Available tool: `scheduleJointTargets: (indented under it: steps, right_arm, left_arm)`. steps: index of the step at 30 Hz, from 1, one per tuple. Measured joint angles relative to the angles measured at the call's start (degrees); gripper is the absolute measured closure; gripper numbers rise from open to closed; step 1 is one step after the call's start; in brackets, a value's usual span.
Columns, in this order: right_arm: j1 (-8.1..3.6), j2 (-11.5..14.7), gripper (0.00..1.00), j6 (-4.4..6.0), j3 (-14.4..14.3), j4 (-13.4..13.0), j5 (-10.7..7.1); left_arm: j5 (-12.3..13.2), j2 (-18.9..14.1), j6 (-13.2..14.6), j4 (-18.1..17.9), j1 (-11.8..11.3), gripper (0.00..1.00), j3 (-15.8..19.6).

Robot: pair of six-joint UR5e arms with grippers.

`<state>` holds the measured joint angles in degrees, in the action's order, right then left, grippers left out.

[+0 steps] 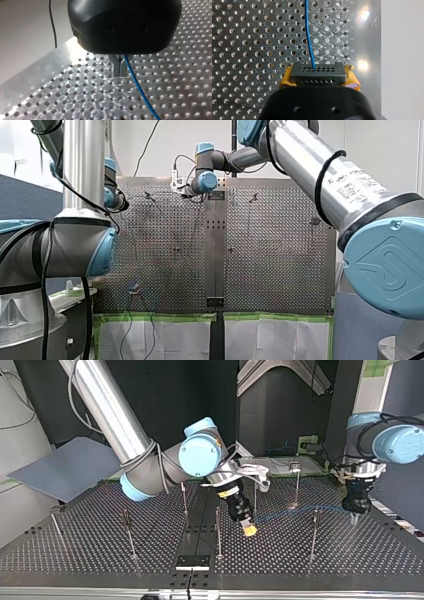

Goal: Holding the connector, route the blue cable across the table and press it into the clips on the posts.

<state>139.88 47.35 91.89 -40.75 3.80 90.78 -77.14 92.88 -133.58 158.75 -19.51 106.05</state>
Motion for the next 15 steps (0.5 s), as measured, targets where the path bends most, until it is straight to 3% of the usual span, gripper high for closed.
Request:
scheduleJointTargets:
  steps: [9,15]
  right_arm:
    - [0.89,1.4,1.00,0.28,0.0,0.7,1.94]
    - [1.28,3.6,1.00,1.17,0.0,1.5,2.12]
  left_arm:
    - [2.1,-4.4,1.0,3.8,2.0,0.99,4.4]
    - [0.2,-7.5,3.3,6.8,4.8,0.82,7.5]
